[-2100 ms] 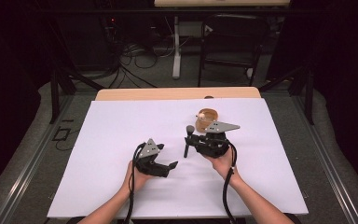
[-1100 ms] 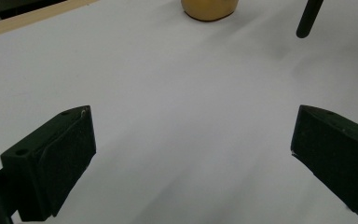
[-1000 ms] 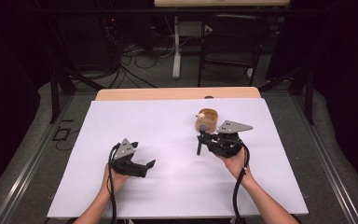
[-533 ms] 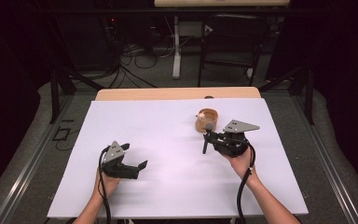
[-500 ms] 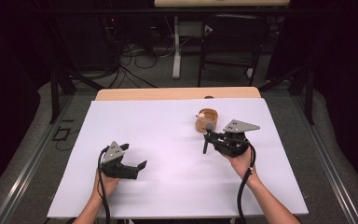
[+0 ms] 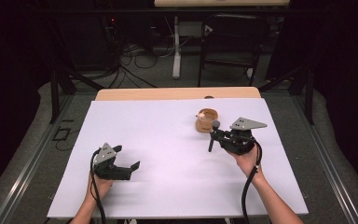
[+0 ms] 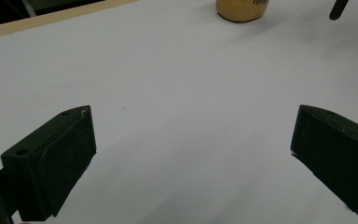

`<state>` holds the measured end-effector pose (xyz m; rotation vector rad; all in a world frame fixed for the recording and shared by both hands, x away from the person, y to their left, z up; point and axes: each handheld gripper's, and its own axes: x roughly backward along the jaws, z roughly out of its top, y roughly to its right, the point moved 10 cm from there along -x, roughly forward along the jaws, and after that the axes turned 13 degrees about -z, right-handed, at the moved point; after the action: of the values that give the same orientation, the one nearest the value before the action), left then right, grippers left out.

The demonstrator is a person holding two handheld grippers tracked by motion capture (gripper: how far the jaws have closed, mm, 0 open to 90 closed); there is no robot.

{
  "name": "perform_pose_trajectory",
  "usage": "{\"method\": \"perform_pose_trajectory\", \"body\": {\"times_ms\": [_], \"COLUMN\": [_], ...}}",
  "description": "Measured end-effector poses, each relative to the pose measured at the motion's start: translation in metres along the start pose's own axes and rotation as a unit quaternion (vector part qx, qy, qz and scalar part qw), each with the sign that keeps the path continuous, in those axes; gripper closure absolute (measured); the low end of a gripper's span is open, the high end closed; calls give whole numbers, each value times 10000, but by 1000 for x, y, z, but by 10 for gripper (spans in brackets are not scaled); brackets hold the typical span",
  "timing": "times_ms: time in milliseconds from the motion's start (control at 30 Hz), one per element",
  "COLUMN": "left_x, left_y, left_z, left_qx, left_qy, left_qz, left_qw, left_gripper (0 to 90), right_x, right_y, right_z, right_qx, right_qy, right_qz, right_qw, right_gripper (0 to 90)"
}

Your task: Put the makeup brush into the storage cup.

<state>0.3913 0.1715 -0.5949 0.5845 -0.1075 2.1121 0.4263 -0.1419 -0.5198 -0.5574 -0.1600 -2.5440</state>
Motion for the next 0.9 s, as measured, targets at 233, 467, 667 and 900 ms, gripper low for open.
{"method": "perform_pose_trajectory", "body": {"times_ms": [233,467,667,900], "left_x": [-2,-1,-2,-3], "left_y": [-4,-5,-4,-2], "left_z": [-3,-3,-3,-4], "left_qx": [-1,12,-47,-69], "left_qy": [-87,-89,-122,-173], "left_qz": [45,27,15,-19], "left_qw": [10000,10000,9999,9998], "left_gripper": [1,1,1,1], "right_x": [2,1,1,-1], "right_y": [10,20,22,25], "right_z": [2,2,4,5], "right_qx": [38,99,205,200], "right_qy": [-14,-98,-110,-131], "right_qz": [-136,-300,-376,-411], "right_qw": [9999,9995,9990,9989], "right_gripper": [771,771,771,771]}}
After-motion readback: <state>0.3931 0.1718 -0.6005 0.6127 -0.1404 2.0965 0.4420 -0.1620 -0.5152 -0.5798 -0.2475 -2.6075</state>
